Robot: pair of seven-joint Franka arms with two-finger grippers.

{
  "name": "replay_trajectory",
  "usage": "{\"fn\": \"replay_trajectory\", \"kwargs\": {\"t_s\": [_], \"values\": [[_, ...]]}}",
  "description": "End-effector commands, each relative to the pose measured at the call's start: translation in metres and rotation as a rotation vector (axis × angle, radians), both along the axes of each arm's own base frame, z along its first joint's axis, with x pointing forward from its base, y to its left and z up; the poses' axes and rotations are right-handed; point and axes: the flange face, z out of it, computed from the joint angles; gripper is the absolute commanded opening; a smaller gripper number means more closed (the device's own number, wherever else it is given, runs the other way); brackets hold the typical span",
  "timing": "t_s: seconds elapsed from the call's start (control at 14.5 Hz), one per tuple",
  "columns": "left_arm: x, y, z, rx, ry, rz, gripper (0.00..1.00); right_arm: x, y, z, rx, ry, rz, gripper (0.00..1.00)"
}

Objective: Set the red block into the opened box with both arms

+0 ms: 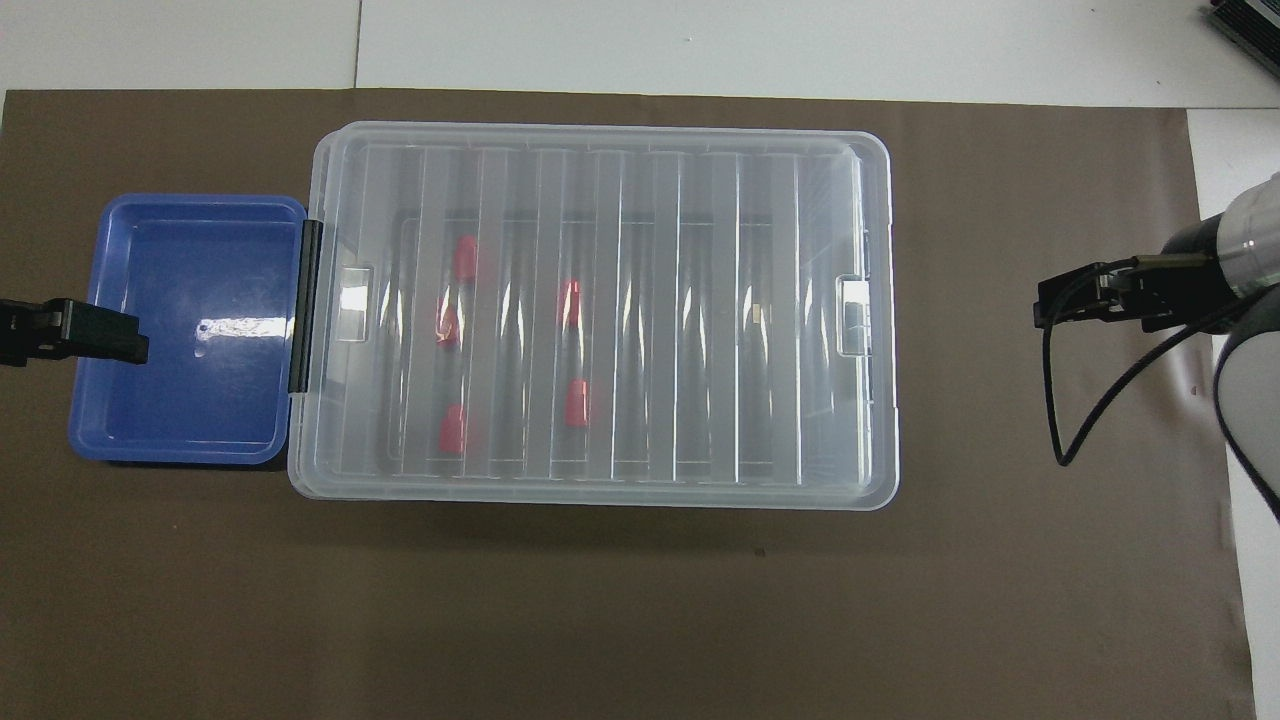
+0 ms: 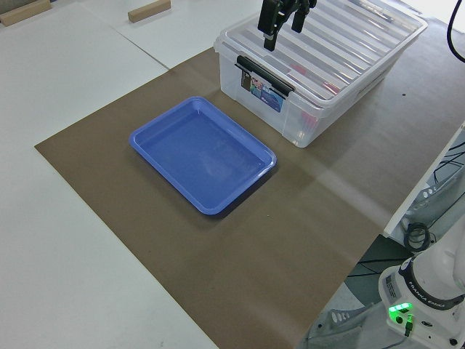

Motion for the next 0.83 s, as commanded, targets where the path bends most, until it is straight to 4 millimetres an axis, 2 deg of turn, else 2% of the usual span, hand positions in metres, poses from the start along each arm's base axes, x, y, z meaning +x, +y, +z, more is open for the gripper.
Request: {"fn": "replay_trajectory", "kwargs": {"t_s": [0.0,0.14,0.28,0.41,0.76], "values": [[-0.002,-0.001,0.004,-0.013,-0.014,-0.004,1.0,-0.017,-0.02,0.019,-0.015,0.038,-0.036,1.0],[-0.002,-0.002,0.004,-0.013,-0.013,-0.006,1.0,-0.019,-0.035,0.024,-0.007,0.033,-0.028,1.0],[-0.002,-0.002,0.004,-0.013,-0.013,-0.006,1.0,-0.02,-0.038,0.033,-0.01,0.023,-0.008,1.0],[-0.002,-0.002,0.004,-0.013,-0.014,-0.006,1.0,-0.024,-0.05,0.032,-0.003,0.04,0.029,1.0],[-0.002,-0.002,0.005,-0.013,-0.016,-0.004,1.0,-0.021,-0.043,0.03,-0.048,0.026,0.061,1.0]]}}
